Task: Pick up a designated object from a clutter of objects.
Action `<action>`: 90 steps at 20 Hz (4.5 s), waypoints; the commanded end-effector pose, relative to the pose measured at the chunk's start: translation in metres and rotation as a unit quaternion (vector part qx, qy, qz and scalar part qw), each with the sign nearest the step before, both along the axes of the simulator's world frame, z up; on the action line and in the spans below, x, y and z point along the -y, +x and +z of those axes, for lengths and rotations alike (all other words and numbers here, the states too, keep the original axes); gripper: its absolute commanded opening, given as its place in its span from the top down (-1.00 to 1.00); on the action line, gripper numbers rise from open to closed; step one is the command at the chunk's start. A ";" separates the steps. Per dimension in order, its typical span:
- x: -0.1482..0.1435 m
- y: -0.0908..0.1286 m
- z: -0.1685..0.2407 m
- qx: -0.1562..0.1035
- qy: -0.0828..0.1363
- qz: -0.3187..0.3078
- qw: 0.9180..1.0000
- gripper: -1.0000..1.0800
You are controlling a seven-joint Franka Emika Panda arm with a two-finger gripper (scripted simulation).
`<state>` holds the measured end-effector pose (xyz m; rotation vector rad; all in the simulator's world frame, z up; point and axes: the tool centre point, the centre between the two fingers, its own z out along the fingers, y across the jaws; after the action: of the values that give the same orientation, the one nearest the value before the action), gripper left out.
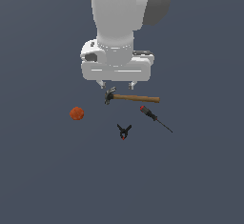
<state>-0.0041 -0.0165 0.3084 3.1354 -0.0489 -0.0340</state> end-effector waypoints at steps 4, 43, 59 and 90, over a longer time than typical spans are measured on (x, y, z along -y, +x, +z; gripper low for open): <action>0.002 0.000 0.002 0.001 -0.002 0.002 1.000 -0.92; 0.205 -0.046 -0.186 0.011 0.005 -0.284 0.959 -0.92; 0.230 -0.065 -0.218 0.011 -0.001 -0.324 0.946 -0.92; 0.224 -0.061 -0.251 0.011 -0.001 -0.326 0.945 1.00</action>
<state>-0.0680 -0.2430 0.0530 2.9535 -1.0725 -0.0034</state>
